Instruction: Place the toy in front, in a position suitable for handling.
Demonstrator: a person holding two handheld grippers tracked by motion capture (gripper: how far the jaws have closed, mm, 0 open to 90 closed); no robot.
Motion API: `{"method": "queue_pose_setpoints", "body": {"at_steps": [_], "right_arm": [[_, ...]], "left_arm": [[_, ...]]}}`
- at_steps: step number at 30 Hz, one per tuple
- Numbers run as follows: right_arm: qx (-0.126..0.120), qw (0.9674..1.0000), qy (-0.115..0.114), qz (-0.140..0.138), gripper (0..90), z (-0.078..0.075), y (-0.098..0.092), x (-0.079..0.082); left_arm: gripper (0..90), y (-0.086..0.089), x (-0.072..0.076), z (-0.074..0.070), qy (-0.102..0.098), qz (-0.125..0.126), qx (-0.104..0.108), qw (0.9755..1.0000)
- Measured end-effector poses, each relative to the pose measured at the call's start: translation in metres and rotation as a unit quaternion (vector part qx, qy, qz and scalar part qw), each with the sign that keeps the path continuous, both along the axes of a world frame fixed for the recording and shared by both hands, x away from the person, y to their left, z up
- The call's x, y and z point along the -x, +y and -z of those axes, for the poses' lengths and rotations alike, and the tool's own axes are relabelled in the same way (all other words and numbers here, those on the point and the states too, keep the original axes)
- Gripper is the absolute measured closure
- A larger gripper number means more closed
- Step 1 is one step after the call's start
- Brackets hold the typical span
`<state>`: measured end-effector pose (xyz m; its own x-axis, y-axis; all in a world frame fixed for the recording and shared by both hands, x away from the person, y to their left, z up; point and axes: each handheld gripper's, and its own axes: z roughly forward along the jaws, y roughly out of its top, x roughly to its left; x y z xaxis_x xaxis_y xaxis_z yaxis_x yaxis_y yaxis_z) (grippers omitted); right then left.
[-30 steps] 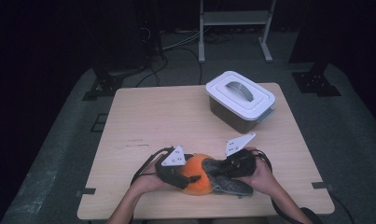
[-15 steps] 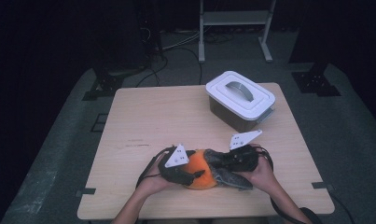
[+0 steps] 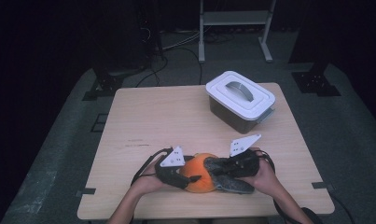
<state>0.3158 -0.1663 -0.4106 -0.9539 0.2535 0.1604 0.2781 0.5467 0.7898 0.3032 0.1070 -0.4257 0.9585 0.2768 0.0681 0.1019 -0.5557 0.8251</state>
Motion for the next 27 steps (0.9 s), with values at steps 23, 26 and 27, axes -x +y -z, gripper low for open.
{"method": "queue_pose_setpoints", "body": {"at_steps": [23, 26, 27], "right_arm": [[-0.019, 0.9994, 0.008, 0.026, 73.0, 0.001, 0.001, -0.006], [-0.016, 0.9996, 0.006, 0.024, 74.1, 0.002, 0.001, -0.004], [-0.015, 0.9996, 0.006, 0.025, 74.6, 0.002, -0.001, -0.004]], "left_arm": [[16.4, 0.002, -0.002, -0.008, -0.014, -0.05, 0.031, 0.9982], [23.6, 0.003, -0.001, -0.006, -0.014, -0.044, 0.027, 0.9986], [27.1, 0.004, -0.001, -0.006, -0.017, -0.041, 0.021, 0.9988]]}}
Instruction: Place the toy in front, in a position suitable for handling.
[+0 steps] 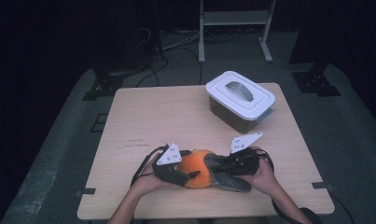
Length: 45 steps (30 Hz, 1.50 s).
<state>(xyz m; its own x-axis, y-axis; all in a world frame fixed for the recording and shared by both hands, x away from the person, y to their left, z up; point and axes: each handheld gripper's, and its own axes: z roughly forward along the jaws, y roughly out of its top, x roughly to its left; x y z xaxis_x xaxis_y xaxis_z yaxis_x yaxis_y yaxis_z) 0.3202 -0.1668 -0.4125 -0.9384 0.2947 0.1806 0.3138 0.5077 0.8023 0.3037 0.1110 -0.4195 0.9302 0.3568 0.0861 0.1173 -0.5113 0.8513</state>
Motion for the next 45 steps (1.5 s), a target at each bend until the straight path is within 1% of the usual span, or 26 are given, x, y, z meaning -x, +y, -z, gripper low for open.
{"method": "queue_pose_setpoints", "body": {"at_steps": [2, 5, 7, 8, 9, 10, 12, 13, 15, 18, 19, 20, 22, 24, 25, 26, 29, 31, 32, 33, 34, 36, 39, 41, 43, 45], "right_arm": [[0.003, 1.0, 0.006, 0.007, 75.9, 0.002, -0.004, -0.002], [0.026, 0.999, 0.022, 0.028, 76.2, 0.008, -0.014, -0.007], [0.028, 0.9987, 0.025, 0.034, 76.2, 0.009, -0.017, -0.008], [0.024, 0.9986, 0.027, 0.039, 76.2, 0.009, -0.019, -0.01], [0.013, 0.9985, 0.021, 0.049, 76.2, 0.004, -0.021, -0.01], [0.013, 0.9985, 0.021, 0.049, 76.2, 0.004, -0.021, -0.01], [-0.015, 0.9985, 0.018, 0.049, 76.2, -0.001, -0.021, -0.01], [-0.022, 0.9984, 0.018, 0.049, 76.2, -0.003, -0.019, -0.01], [-0.019, 0.9986, 0.015, 0.047, 76.2, -0.003, -0.015, -0.011], [-0.014, 0.9984, 0.029, 0.047, 76.2, 0.001, -0.016, -0.013], [-0.006, 0.9983, 0.029, 0.049, 76.1, 0.002, -0.017, -0.014], [0.011, 0.9979, 0.033, 0.054, 76.0, 0.005, -0.019, -0.015], [0.013, 0.9977, 0.035, 0.056, 76.0, 0.005, -0.021, -0.016], [0.011, 0.9979, 0.03, 0.056, 76.0, 0.002, -0.021, -0.015], [0.005, 0.9982, 0.023, 0.055, 76.1, -0.001, -0.02, -0.014], [-0.013, 0.9987, 0.014, 0.046, 76.0, -0.007, -0.017, -0.012], [-0.015, 0.9991, 0.011, 0.039, 75.8, -0.01, -0.012, -0.01], [-0.015, 0.999, 0.018, 0.037, 75.9, -0.008, -0.012, -0.011], [-0.007, 0.9988, 0.03, 0.039, 75.9, -0.005, -0.014, -0.014], [-0.003, 0.9986, 0.035, 0.041, 75.8, -0.003, -0.015, -0.015], [-0.003, 0.9986, 0.035, 0.041, 75.8, -0.003, -0.015, -0.015], [-0.003, 0.9981, 0.044, 0.043, 75.9, -0.002, -0.017, -0.015], [-0.013, 0.9988, 0.028, 0.037, 76.1, -0.01, -0.015, -0.011], [-0.027, 0.9992, 0.018, 0.026, 76.1, -0.019, -0.007, -0.006], [-0.026, 0.9994, 0.013, 0.021, 76.1, -0.021, -0.004, -0.005], [-0.026, 0.9995, 0.009, 0.015, 76.0, -0.023, 0.0, -0.003]], "left_arm": [[32.0, 0.002, 0.0, 0.0, -0.002, 0.005, -0.008, 1.0], [33.8, 0.006, 0.0, 0.001, 0.0, 0.014, -0.004, 0.9999], [34.1, 0.007, 0.001, 0.001, -0.006, 0.022, -0.007, 0.9997], [34.1, 0.007, 0.002, 0.001, -0.008, 0.025, -0.009, 0.9996], [34.3, 0.007, 0.003, 0.001, -0.008, 0.03, -0.008, 0.9995], [34.3, 0.007, 0.004, 0.001, -0.012, 0.037, -0.01, 0.9992], [34.5, 0.006, 0.006, 0.001, -0.017, 0.052, -0.01, 0.9985], [34.4, 0.006, 0.006, 0.001, -0.018, 0.054, -0.011, 0.9983], [34.0, 0.007, 0.006, 0.002, -0.015, 0.055, -0.009, 0.9983], [33.9, 0.007, 0.006, 0.002, -0.013, 0.056, -0.006, 0.9983], [33.9, 0.007, 0.006, 0.002, -0.012, 0.058, -0.006, 0.9982], [33.9, 0.007, 0.006, 0.002, -0.012, 0.059, -0.006, 0.9982], [33.8, 0.006, 0.007, 0.002, -0.012, 0.062, -0.005, 0.998], [33.3, 0.006, 0.007, 0.002, -0.012, 0.066, -0.004, 0.9978], [32.9, 0.006, 0.007, 0.002, -0.013, 0.068, -0.003, 0.9976], [32.2, 0.006, 0.008, 0.003, -0.015, 0.072, -0.004, 0.9973], [32.0, 0.006, 0.009, 0.002, -0.016, 0.08, -0.004, 0.9967], [32.1, 0.007, 0.009, 0.002, -0.016, 0.084, -0.005, 0.9964], [32.2, 0.007, 0.009, 0.001, -0.016, 0.087, -0.006, 0.996], [32.2, 0.007, 0.009, 0.001, -0.016, 0.087, -0.006, 0.996], [32.2, 0.006, 0.01, 0.001, -0.016, 0.09, -0.005, 0.9958], [32.2, 0.005, 0.012, 0.0, -0.018, 0.097, -0.009, 0.9951], [32.3, 0.005, 0.013, 0.0, -0.019, 0.109, -0.008, 0.9938], [32.5, 0.003, 0.014, 0.0, -0.018, 0.117, -0.005, 0.9929], [32.5, 0.001, 0.015, 0.0, -0.02, 0.127, -0.004, 0.9917], [32.6, 0.0, 0.016, 0.0, -0.016, 0.133, 0.001, 0.991]]}}
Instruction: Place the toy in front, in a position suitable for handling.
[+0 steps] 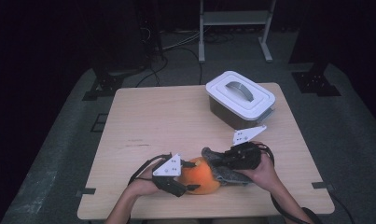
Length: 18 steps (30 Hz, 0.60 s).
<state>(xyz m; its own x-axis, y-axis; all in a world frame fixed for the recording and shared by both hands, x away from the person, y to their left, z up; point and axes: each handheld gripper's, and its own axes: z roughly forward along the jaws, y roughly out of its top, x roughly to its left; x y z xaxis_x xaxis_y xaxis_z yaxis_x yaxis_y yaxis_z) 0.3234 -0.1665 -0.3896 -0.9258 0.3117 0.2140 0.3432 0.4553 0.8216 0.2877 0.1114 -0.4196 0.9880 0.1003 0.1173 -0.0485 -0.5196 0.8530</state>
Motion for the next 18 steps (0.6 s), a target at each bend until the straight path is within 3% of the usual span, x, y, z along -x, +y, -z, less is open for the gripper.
{"method": "queue_pose_setpoints", "body": {"at_steps": [5, 13, 16, 18], "right_arm": [[0.012, 0.9998, 0.013, 0.002, 76.0, 0.007, -0.002, -0.004], [0.035, 0.9984, 0.03, 0.032, 76.2, 0.02, -0.018, -0.011], [0.025, 0.9992, 0.009, 0.028, 76.7, 0.012, -0.015, -0.006], [0.007, 0.9999, -0.001, 0.009, 76.6, 0.005, -0.009, 0.0]], "left_arm": [[34.0, 0.0, 0.0, 0.0, 0.002, 0.001, 0.001, 1.0], [34.5, 0.004, -0.005, 0.002, 0.015, -0.017, 0.01, 0.9997], [34.7, 0.004, -0.007, 0.002, 0.016, -0.03, 0.01, 0.9994], [34.8, 0.004, -0.008, 0.003, 0.02, -0.045, 0.014, 0.9987]]}}
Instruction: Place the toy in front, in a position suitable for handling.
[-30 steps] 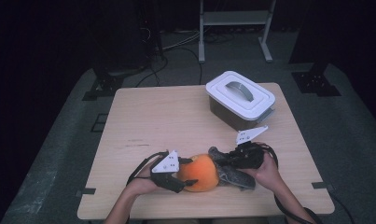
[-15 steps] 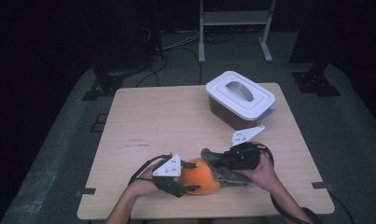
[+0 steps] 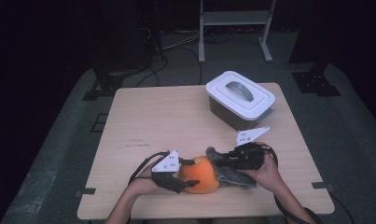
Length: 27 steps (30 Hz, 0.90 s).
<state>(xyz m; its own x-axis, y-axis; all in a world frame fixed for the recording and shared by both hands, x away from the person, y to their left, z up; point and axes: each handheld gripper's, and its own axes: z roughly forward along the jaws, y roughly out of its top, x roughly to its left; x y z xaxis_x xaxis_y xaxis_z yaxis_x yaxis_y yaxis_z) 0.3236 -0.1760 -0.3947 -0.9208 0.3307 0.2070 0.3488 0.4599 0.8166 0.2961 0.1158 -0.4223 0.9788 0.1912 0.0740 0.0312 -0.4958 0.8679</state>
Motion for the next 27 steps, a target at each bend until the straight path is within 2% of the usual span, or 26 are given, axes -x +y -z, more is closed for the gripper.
{"method": "queue_pose_setpoints", "body": {"at_steps": [3, 6, 8, 11, 12, 13, 14, 16, 17, 19, 20, 22, 23, 24, 25, 27], "right_arm": [[0.018, 0.9997, -0.016, -0.007, 76.6, 0.0, 0.009, 0.007], [0.018, 0.9998, -0.006, -0.001, 76.7, 0.003, 0.006, 0.004], [0.026, 0.9996, -0.003, 0.01, 76.7, 0.009, 0.002, 0.001], [0.043, 0.9987, 0.006, 0.024, 76.6, 0.018, -0.002, -0.001], [0.046, 0.9986, 0.002, 0.026, 76.6, 0.017, -0.002, 0.0], [0.036, 0.999, -0.006, 0.025, 76.6, 0.012, 0.0, 0.003], [0.036, 0.999, -0.006, 0.025, 76.6, 0.012, 0.0, 0.003], [0.012, 0.9999, -0.009, 0.007, 76.2, 0.007, 0.006, 0.007], [0.012, 0.9998, -0.015, 0.001, 75.9, 0.006, 0.01, 0.009], [0.033, 0.9992, -0.024, 0.003, 75.8, 0.008, 0.017, 0.011], [0.032, 0.9992, -0.021, 0.006, 76.0, 0.011, 0.017, 0.009], [0.026, 0.9995, -0.013, 0.012, 76.2, 0.014, 0.014, 0.004], [0.025, 0.9995, -0.01, 0.015, 76.2, 0.015, 0.012, 0.002], [0.023, 0.9995, -0.006, 0.022, 76.2, 0.017, 0.01, -0.001], [0.024, 0.999, -0.002, 0.036, 76.2, 0.021, 0.006, -0.005], [0.023, 0.9989, 0.0, 0.042, 76.2, 0.022, 0.003, -0.007]], "left_arm": [[35.5, 0.001, -0.002, 0.001, 0.002, -0.011, 0.002, 0.9999], [36.6, 0.002, -0.004, 0.0, 0.006, -0.03, 0.003, 0.9995], [36.8, 0.004, -0.009, 0.001, 0.013, -0.053, 0.006, 0.9985], [36.7, 0.009, -0.016, 0.004, 0.035, -0.079, 0.022, 0.996], [36.7, 0.01, -0.017, 0.005, 0.037, -0.084, 0.024, 0.9955], [36.7, 0.01, -0.018, 0.006, 0.038, -0.09, 0.025, 0.9949], [36.7, 0.01, -0.019, 0.006, 0.041, -0.097, 0.028, 0.994], [36.6, 0.011, -0.021, 0.007, 0.046, -0.108, 0.031, 0.9925], [36.6, 0.011, -0.022, 0.007, 0.047, -0.111, 0.033, 0.9921], [36.0, 0.01, -0.022, 0.008, 0.046, -0.115, 0.034, 0.9917], [35.0, 0.01, -0.022, 0.007, 0.043, -0.117, 0.033, 0.9916], [27.2, 0.011, -0.023, 0.003, 0.037, -0.119, 0.036, 0.9916], [27.2, 0.013, -0.023, 0.001, 0.033, -0.124, 0.037, 0.9911], [23.4, 0.015, -0.024, -0.001, 0.032, -0.127, 0.038, 0.9906], [19.6, 0.02, -0.025, -0.002, 0.039, -0.123, 0.041, 0.9908], [19.2, 0.02, -0.025, 0.001, 0.045, -0.119, 0.039, 0.9912]]}}
